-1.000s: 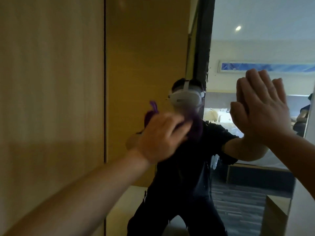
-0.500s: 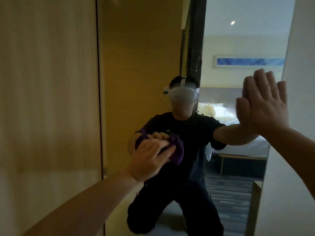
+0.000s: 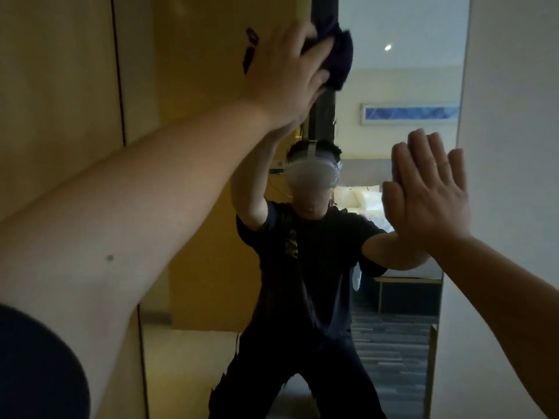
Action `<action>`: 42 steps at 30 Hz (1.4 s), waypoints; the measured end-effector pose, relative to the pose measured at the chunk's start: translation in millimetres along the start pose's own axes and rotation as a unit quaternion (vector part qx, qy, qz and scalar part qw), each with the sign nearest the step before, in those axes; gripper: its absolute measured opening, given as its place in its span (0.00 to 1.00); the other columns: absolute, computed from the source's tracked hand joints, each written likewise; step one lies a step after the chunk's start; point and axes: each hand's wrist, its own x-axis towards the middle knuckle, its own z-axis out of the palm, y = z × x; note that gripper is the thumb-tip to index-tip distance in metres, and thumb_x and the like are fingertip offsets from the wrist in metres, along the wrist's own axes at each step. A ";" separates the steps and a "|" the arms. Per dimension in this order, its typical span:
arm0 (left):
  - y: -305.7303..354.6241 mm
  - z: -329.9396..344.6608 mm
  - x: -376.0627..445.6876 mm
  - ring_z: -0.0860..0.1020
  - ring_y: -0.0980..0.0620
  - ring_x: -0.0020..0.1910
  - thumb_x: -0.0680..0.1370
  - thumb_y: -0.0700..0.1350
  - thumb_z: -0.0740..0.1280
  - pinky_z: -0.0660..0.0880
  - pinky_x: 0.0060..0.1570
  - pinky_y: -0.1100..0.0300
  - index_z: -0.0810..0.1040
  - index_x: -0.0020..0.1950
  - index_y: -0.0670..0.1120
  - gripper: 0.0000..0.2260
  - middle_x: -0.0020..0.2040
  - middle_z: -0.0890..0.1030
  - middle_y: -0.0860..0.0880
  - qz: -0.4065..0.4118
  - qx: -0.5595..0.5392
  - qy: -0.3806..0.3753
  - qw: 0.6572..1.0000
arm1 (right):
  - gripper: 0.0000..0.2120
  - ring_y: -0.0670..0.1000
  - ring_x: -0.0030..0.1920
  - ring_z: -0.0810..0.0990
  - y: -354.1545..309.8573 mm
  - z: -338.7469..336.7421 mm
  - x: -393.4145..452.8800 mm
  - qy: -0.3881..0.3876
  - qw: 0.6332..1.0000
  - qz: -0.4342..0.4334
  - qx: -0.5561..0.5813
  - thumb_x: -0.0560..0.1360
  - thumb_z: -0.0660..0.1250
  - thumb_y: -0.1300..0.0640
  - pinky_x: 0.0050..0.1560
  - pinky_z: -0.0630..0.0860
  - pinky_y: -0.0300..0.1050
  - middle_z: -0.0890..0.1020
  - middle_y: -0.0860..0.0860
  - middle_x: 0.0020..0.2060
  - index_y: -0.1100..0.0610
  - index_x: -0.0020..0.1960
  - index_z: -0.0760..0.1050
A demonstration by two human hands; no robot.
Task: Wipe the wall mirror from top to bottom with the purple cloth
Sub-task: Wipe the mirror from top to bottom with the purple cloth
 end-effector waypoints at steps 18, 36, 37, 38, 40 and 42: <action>154.8 -4.7 -315.7 0.75 0.49 0.58 0.78 0.54 0.72 0.71 0.54 0.52 0.76 0.70 0.51 0.21 0.64 0.73 0.50 0.060 -0.078 -0.077 0.992 | 0.25 0.59 0.80 0.52 6.7 0.5 -3.2 0.063 0.996 -0.030 0.060 0.84 0.50 0.48 0.79 0.46 0.61 0.59 0.59 0.79 0.58 0.77 0.63; 55.5 33.8 21.1 0.77 0.42 0.55 0.80 0.49 0.64 0.73 0.57 0.51 0.79 0.64 0.44 0.16 0.57 0.79 0.42 -0.049 -0.011 0.100 0.994 | 0.24 0.57 0.80 0.51 17.9 8.3 -12.3 0.065 0.996 -0.048 0.046 0.84 0.51 0.52 0.79 0.46 0.59 0.58 0.57 0.79 0.59 0.78 0.61; 56.0 38.0 24.2 0.77 0.43 0.55 0.80 0.50 0.65 0.73 0.56 0.51 0.79 0.65 0.45 0.16 0.58 0.79 0.42 -0.050 -0.001 0.094 0.994 | 0.24 0.57 0.80 0.51 17.8 8.3 -12.3 0.069 0.995 -0.051 0.048 0.84 0.51 0.52 0.79 0.47 0.58 0.59 0.57 0.79 0.59 0.78 0.61; 58.1 40.2 20.9 0.77 0.43 0.55 0.80 0.51 0.65 0.73 0.56 0.52 0.79 0.65 0.45 0.16 0.58 0.78 0.43 -0.048 0.008 0.089 0.995 | 0.24 0.57 0.80 0.51 18.0 8.8 -12.8 0.071 0.995 -0.054 0.054 0.85 0.50 0.52 0.79 0.47 0.59 0.59 0.57 0.79 0.60 0.78 0.61; 67.1 38.5 2.7 0.77 0.44 0.54 0.80 0.51 0.65 0.72 0.56 0.52 0.78 0.65 0.45 0.16 0.57 0.78 0.43 -0.024 0.010 0.086 0.996 | 0.24 0.58 0.80 0.53 19.8 10.2 -12.9 0.083 0.991 -0.051 0.094 0.85 0.47 0.51 0.79 0.50 0.60 0.60 0.59 0.78 0.61 0.77 0.60; 84.3 33.3 -26.5 0.76 0.44 0.52 0.80 0.50 0.65 0.71 0.54 0.53 0.79 0.64 0.43 0.16 0.56 0.78 0.42 0.009 -0.008 0.081 0.997 | 0.26 0.59 0.79 0.56 21.9 10.3 -13.1 0.104 0.981 -0.029 0.162 0.85 0.45 0.49 0.78 0.53 0.60 0.62 0.61 0.77 0.64 0.77 0.61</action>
